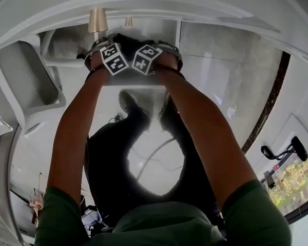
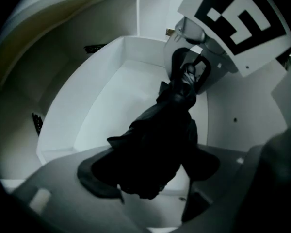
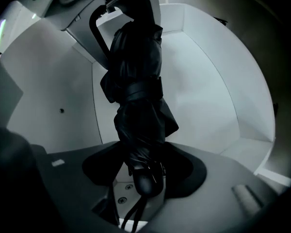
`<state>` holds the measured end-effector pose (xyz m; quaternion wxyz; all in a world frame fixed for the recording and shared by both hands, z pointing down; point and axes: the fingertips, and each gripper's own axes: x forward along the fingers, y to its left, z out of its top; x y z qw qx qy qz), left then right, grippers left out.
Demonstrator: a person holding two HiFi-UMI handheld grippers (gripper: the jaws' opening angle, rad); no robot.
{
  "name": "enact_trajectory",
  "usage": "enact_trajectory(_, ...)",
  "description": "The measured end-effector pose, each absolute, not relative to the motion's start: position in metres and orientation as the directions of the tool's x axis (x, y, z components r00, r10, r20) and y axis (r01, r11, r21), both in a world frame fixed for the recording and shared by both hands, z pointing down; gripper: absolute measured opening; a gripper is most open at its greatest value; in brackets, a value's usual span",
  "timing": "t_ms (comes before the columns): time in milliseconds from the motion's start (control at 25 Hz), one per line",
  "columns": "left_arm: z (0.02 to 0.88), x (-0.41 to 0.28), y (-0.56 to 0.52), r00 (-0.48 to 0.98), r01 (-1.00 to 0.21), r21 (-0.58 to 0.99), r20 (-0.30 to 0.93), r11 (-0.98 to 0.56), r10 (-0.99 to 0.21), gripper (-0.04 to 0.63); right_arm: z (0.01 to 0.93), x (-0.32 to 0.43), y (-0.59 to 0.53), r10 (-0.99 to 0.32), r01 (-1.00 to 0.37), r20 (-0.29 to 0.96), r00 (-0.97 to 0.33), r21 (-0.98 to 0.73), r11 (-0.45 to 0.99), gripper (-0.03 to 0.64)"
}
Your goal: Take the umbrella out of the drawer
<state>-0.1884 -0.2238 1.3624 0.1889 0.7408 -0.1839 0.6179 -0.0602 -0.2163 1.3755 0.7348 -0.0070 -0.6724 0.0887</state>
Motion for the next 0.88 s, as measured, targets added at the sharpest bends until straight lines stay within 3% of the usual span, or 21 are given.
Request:
enact_trajectory(320,1.337,-0.188,-0.206,0.196,-0.558,0.119,0.981,-0.821,0.009,0.229,1.349,-0.059,-0.213,0.113,-0.075,0.993,0.027,-0.111,0.991,0.213)
enact_trajectory(880,1.211,-0.166,-0.203,0.202,-0.542,0.112,0.979,-0.833,0.000,0.201,1.216,-0.037,-0.213,0.063,-0.054,0.998,-0.016,-0.064,0.997,0.209)
